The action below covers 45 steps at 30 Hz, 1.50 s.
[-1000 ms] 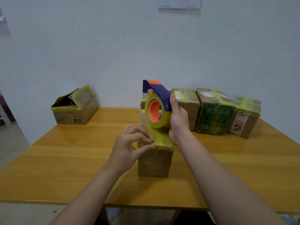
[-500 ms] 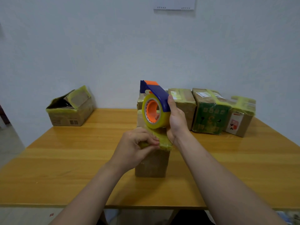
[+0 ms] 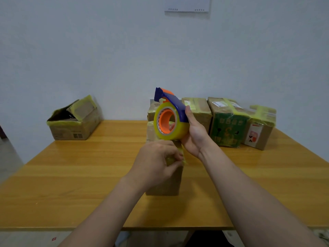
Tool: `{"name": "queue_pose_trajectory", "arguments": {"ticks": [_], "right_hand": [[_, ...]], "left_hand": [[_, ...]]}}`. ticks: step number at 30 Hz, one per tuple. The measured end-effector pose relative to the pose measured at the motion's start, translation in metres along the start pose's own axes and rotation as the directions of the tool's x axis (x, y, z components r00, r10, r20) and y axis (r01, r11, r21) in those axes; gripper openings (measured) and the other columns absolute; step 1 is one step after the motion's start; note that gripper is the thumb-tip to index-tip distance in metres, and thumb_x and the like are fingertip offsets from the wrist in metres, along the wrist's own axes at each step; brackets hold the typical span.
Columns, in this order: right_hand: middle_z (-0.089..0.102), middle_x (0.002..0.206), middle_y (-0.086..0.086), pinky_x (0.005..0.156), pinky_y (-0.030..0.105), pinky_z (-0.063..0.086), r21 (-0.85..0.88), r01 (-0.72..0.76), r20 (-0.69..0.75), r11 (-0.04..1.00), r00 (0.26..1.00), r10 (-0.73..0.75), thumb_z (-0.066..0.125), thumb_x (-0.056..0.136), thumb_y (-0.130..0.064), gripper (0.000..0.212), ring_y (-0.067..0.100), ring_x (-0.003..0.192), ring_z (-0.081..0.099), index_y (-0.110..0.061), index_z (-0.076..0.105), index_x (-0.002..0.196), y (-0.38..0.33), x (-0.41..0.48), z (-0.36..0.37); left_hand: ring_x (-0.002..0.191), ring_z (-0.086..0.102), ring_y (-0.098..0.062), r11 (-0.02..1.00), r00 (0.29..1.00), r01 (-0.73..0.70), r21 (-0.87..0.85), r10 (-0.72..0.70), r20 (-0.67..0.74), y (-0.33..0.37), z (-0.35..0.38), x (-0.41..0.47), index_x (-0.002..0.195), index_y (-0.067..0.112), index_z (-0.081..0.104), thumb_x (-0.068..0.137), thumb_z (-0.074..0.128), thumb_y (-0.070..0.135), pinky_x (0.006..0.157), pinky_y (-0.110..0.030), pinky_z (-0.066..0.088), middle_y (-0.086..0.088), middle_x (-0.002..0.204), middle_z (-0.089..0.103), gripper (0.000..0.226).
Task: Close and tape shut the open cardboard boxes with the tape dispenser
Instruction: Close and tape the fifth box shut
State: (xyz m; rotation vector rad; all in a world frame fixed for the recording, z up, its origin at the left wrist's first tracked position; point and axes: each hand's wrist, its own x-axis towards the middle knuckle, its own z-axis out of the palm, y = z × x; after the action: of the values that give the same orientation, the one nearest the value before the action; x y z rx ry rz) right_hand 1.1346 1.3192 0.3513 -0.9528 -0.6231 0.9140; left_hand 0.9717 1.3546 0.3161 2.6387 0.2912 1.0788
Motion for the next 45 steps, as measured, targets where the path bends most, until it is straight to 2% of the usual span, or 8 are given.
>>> {"name": "queue_pose_trajectory", "arguments": {"ticks": [10, 14, 19, 25, 32, 37, 40, 45], "right_hand": [[0.071, 0.126, 0.014, 0.107, 0.053, 0.049, -0.043, -0.018, 0.017, 0.999, 1.0, 0.019, 0.048, 0.099, -0.059, 0.058, 0.033, 0.121, 0.065, -0.015, 0.063, 0.133, 0.0, -0.002, 0.003], [0.072, 0.125, 0.014, 0.106, 0.048, 0.051, -0.017, -0.011, 0.025, 1.0, 1.0, 0.011, 0.047, 0.1, -0.057, 0.057, 0.032, 0.12, 0.066, -0.013, 0.063, 0.133, -0.001, -0.007, 0.005], [0.073, 0.123, 0.012, 0.101, 0.044, 0.055, -0.042, -0.008, 0.027, 0.999, 1.0, 0.009, 0.047, 0.101, -0.053, 0.051, 0.029, 0.117, 0.068, -0.014, 0.063, 0.131, -0.005, -0.012, 0.003], [0.068, 0.131, 0.015, 0.105, 0.051, 0.05, 0.086, 0.004, 0.018, 0.996, 1.0, -0.005, 0.043, 0.102, -0.053, 0.055, 0.033, 0.125, 0.063, -0.014, 0.062, 0.135, 0.003, -0.011, 0.016], [0.072, 0.125, 0.013, 0.104, 0.047, 0.053, 0.013, 0.071, 0.009, 0.997, 0.997, -0.072, 0.056, 0.091, -0.056, 0.06, 0.03, 0.12, 0.066, -0.012, 0.065, 0.131, 0.012, -0.013, 0.02], [0.076, 0.116, 0.01, 0.1, 0.045, 0.055, -0.093, 0.165, -0.079, 0.982, 0.982, -0.172, 0.054, 0.099, -0.05, 0.047, 0.029, 0.113, 0.07, -0.013, 0.068, 0.123, 0.011, -0.009, 0.028], [0.079, 0.103, 0.001, 0.091, 0.038, 0.058, -0.196, 0.229, -0.136, 0.954, 0.957, -0.257, 0.055, 0.098, -0.052, 0.041, 0.021, 0.101, 0.073, -0.017, 0.071, 0.112, 0.006, 0.001, 0.032], [0.075, 0.081, -0.014, 0.058, 0.011, 0.051, -0.319, 0.26, -0.163, 0.911, 0.932, -0.323, 0.051, 0.099, -0.054, 0.033, -0.003, 0.074, 0.071, -0.026, 0.066, 0.1, 0.01, 0.01, 0.029]], "left_hand": [[0.072, 0.051, -0.005, 0.983, 0.973, 0.1, 0.154, -0.065, -0.219, 0.013, 0.022, -0.005, 0.065, 0.027, 0.058, 0.079, 0.073, 0.047, 0.057, -0.029, 0.05, 0.015, 0.073, 0.058, 0.029], [0.066, 0.045, -0.009, 0.963, 0.94, 0.111, 0.247, -0.022, -0.339, 0.016, 0.034, -0.003, 0.062, 0.023, 0.05, 0.072, 0.078, 0.029, 0.05, -0.029, 0.044, 0.01, 0.068, 0.053, 0.031], [0.075, 0.049, -0.011, 0.958, 0.947, 0.104, 0.267, -0.014, -0.32, 0.018, 0.038, -0.005, 0.071, 0.026, 0.05, 0.072, 0.08, 0.041, 0.062, -0.029, 0.047, 0.01, 0.078, 0.056, 0.033], [0.123, 0.046, -0.021, 0.837, 0.763, 0.544, 0.056, -0.466, -0.448, 0.001, 0.027, -0.037, 0.12, 0.03, 0.052, 0.055, 0.068, 0.089, 0.096, -0.043, 0.046, 0.001, 0.129, 0.047, 0.088], [0.129, 0.045, -0.014, 0.845, 0.683, 0.472, -0.249, -0.53, -0.502, -0.005, 0.034, -0.049, 0.12, 0.036, 0.061, 0.058, 0.075, 0.064, 0.093, -0.035, 0.053, 0.0, 0.141, 0.042, 0.069], [0.118, 0.048, -0.01, 0.832, 0.733, 0.429, -0.352, -0.549, -0.402, -0.019, 0.028, -0.048, 0.118, 0.031, 0.057, 0.057, 0.077, 0.067, 0.089, -0.001, 0.035, -0.001, 0.126, 0.046, 0.074], [0.112, 0.05, 0.003, 0.828, 0.782, 0.438, -0.35, -0.543, -0.305, -0.041, 0.017, -0.038, 0.112, 0.037, 0.055, 0.052, 0.079, 0.081, 0.091, -0.006, 0.04, 0.009, 0.119, 0.046, 0.079], [0.115, 0.052, 0.002, 0.811, 0.898, 0.409, -0.419, -0.438, 0.029, -0.073, -0.009, -0.036, 0.12, 0.036, 0.054, 0.061, 0.082, 0.065, 0.091, -0.016, 0.046, 0.009, 0.127, 0.047, 0.071]]}}
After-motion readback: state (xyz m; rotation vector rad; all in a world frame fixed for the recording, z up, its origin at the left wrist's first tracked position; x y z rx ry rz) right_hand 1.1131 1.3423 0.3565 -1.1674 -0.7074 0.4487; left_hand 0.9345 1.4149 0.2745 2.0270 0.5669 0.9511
